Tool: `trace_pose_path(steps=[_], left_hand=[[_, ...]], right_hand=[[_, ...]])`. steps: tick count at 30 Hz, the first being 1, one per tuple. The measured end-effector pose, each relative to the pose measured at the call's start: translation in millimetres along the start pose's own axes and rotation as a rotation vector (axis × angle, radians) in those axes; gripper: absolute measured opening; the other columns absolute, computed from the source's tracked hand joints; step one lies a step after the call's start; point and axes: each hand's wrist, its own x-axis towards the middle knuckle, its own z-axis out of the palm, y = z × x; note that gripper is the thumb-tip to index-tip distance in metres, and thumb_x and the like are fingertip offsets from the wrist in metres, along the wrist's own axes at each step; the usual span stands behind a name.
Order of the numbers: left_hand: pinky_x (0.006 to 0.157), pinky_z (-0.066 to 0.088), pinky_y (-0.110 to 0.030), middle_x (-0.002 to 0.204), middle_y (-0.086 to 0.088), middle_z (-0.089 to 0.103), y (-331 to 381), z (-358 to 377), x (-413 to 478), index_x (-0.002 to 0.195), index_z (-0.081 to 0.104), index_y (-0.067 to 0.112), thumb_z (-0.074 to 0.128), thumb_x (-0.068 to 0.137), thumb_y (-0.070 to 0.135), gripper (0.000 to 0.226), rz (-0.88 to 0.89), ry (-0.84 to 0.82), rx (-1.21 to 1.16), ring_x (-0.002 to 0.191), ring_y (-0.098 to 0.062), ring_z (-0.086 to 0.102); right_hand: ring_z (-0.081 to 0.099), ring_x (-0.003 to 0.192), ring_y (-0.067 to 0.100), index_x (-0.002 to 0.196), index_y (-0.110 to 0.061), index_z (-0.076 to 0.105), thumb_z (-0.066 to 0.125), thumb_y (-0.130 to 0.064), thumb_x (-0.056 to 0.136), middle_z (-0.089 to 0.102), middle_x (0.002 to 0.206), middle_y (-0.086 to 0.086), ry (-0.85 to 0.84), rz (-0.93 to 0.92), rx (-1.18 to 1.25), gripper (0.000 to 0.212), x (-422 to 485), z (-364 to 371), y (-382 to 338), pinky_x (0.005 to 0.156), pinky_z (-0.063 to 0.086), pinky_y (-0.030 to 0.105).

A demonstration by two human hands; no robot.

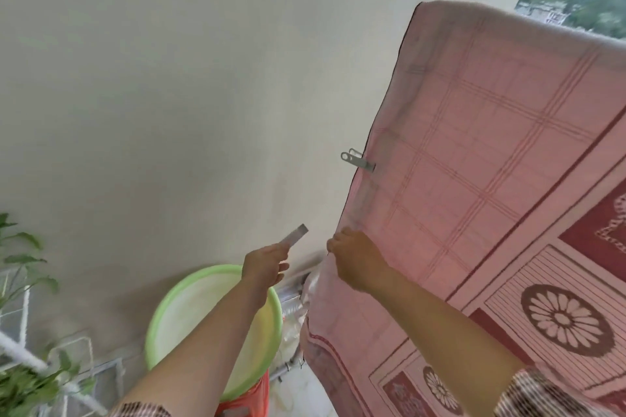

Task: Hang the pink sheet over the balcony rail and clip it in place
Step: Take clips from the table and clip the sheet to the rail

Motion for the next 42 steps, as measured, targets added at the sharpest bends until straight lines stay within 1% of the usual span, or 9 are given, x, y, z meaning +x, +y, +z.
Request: trace_pose_path(steps=[5, 8, 14, 17, 21, 28, 34, 38, 42], left_hand=[[0.061, 0.044, -0.025, 0.082, -0.002, 0.061, 27.0, -11.4, 81.1, 0.103, 0.064, 0.016, 0.065, 0.088, 0.025, 0.017, -0.053, -0.077, 0.002, 0.068, -0.016, 0.057], [0.062, 0.046, -0.025, 0.085, -0.003, 0.062, 31.9, -9.7, 117.7, 0.104, 0.064, 0.018, 0.064, 0.089, 0.026, 0.016, -0.093, -0.122, 0.025, 0.071, -0.017, 0.058], [0.052, 0.042, -0.022, 0.078, -0.005, 0.056, 17.2, 9.9, 150.9, 0.093, 0.065, 0.019, 0.063, 0.09, 0.02, 0.004, -0.182, -0.222, 0.048, 0.062, -0.015, 0.048], [0.052, 0.04, -0.02, 0.078, -0.004, 0.054, 5.1, 12.3, 160.7, 0.103, 0.065, 0.015, 0.062, 0.091, 0.021, 0.014, -0.22, -0.332, 0.08, 0.063, -0.013, 0.05], [0.059, 0.04, -0.021, 0.082, -0.001, 0.058, -5.5, 10.3, 177.0, 0.113, 0.063, 0.018, 0.064, 0.089, 0.026, 0.025, -0.241, -0.456, 0.147, 0.068, -0.011, 0.055], [0.069, 0.042, -0.021, 0.088, 0.004, 0.059, -16.2, 9.3, 194.5, 0.115, 0.064, 0.023, 0.068, 0.086, 0.022, 0.03, -0.159, -0.627, 0.326, 0.077, -0.009, 0.053], [0.066, 0.042, -0.001, 0.097, 0.01, 0.067, -21.2, 14.1, 199.1, 0.11, 0.07, 0.007, 0.072, 0.081, 0.007, 0.029, 0.036, -0.632, 0.414, 0.078, 0.003, 0.058], [0.074, 0.045, -0.011, 0.071, 0.024, 0.07, -20.6, 22.8, 199.6, 0.1, 0.074, 0.015, 0.074, 0.078, 0.007, 0.023, 0.1, -0.674, 0.411, 0.075, 0.009, 0.062], [0.078, 0.046, -0.016, 0.085, 0.006, 0.073, -24.3, 33.3, 201.6, 0.097, 0.076, 0.015, 0.077, 0.076, 0.01, 0.022, 0.143, -0.678, 0.438, 0.078, 0.0, 0.062]], right_hand=[[0.045, 0.119, 0.029, 0.112, -0.003, 0.058, 0.045, -0.001, 0.09, 0.058, 0.115, 0.012, -0.144, -0.203, -0.474, 0.025, 65.7, -11.7, 3.1, 0.119, 0.013, 0.044], [0.046, 0.119, 0.027, 0.109, -0.009, 0.063, 0.047, -0.008, 0.094, 0.062, 0.113, 0.007, -0.338, -0.167, -0.625, 0.023, 100.5, -16.8, 3.7, 0.12, 0.001, 0.05], [0.039, 0.134, 0.027, 0.14, -0.018, 0.043, 0.047, -0.027, 0.097, 0.046, 0.143, 0.002, -0.755, 0.143, -0.606, 0.044, 139.6, -18.9, 10.6, 0.114, 0.021, 0.046], [0.051, 0.123, 0.024, 0.133, -0.018, 0.048, 0.045, -0.028, 0.094, 0.051, 0.136, 0.002, -0.776, 0.258, -0.435, 0.041, 143.4, -14.0, 17.3, 0.096, 0.041, 0.038], [0.059, 0.108, 0.023, 0.116, -0.014, 0.058, 0.045, -0.021, 0.092, 0.059, 0.12, 0.003, -0.752, 0.348, -0.297, 0.028, 145.9, -12.8, 26.0, 0.074, 0.043, 0.032], [0.062, 0.094, 0.025, 0.107, -0.009, 0.061, 0.058, -0.003, 0.087, 0.062, 0.103, 0.006, -0.679, 0.393, -0.144, 0.021, 154.0, -12.4, 27.0, 0.07, 0.045, 0.031], [0.057, 0.088, 0.024, 0.098, -0.009, 0.058, 0.051, 0.003, 0.088, 0.057, 0.088, 0.004, -0.692, 0.289, -0.169, 0.017, 147.5, -5.1, 28.1, 0.067, 0.043, 0.031], [0.05, 0.081, 0.021, 0.081, -0.014, 0.045, 0.052, 0.0, 0.089, 0.048, 0.082, 0.003, -0.684, 0.265, -0.147, 0.017, 149.6, -1.5, 28.8, 0.068, 0.048, 0.031], [0.053, 0.081, 0.02, 0.089, -0.012, 0.055, 0.058, -0.006, 0.089, 0.051, 0.085, 0.002, -0.674, 0.257, -0.133, 0.007, 150.8, 1.2, 30.1, 0.071, 0.05, 0.031]])
